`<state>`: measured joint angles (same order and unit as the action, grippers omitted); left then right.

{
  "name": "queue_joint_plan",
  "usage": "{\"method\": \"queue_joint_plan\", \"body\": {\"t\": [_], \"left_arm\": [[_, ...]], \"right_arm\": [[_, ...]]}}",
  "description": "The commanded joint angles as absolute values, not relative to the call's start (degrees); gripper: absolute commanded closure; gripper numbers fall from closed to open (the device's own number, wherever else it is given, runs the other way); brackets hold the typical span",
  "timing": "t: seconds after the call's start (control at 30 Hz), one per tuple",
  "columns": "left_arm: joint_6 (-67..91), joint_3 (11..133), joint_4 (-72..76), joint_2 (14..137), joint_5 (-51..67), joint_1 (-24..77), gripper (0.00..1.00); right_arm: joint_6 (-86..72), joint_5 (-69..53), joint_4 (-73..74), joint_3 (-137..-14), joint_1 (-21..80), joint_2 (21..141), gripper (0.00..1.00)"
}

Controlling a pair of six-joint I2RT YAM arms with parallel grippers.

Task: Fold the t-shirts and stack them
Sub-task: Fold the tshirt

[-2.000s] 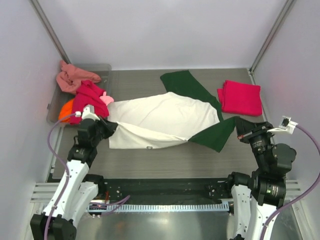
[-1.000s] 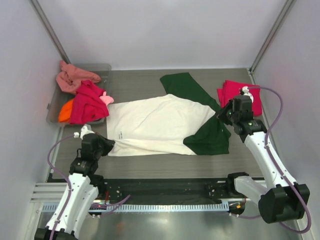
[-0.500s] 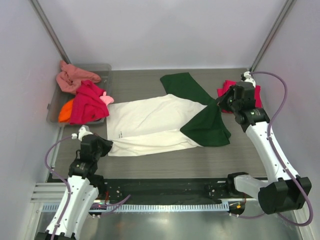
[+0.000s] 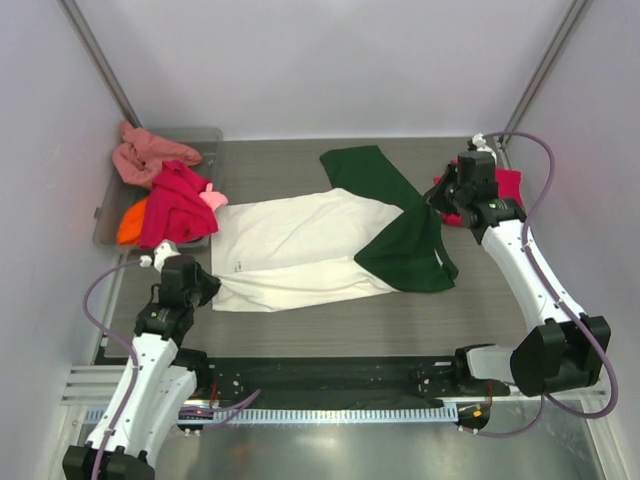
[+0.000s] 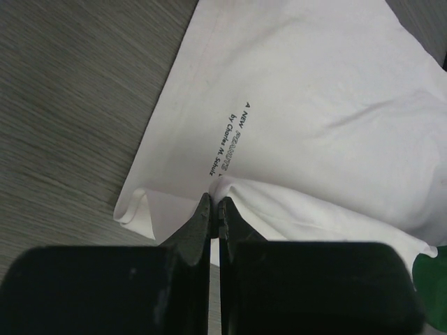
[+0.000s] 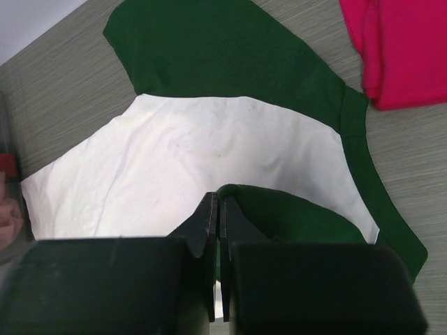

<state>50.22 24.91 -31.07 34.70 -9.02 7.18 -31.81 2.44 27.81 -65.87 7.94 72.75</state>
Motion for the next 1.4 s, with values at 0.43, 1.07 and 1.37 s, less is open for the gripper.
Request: {"method": "queue_joint_plan", "body": {"t": [0.43,1.07,1.37], "left_arm": [[47.28,31.29,-31.9,37.63,-8.18,7.21,1.0],[57.04,30.75,-42.09,28.83,-8.43,7.73,0.99],[52.56,30.33,-36.4,35.15,-9.67,7.65,0.98]], "right_arm": [[-30.32,3.69,24.35,-69.17,8.35,68.75,0.99],[-31.03,-2.9,30.06,-59.15,8.44,52.47,0.99],[-29.8,-2.46,28.04,-63.37,8.7,60.64,0.99]]}}
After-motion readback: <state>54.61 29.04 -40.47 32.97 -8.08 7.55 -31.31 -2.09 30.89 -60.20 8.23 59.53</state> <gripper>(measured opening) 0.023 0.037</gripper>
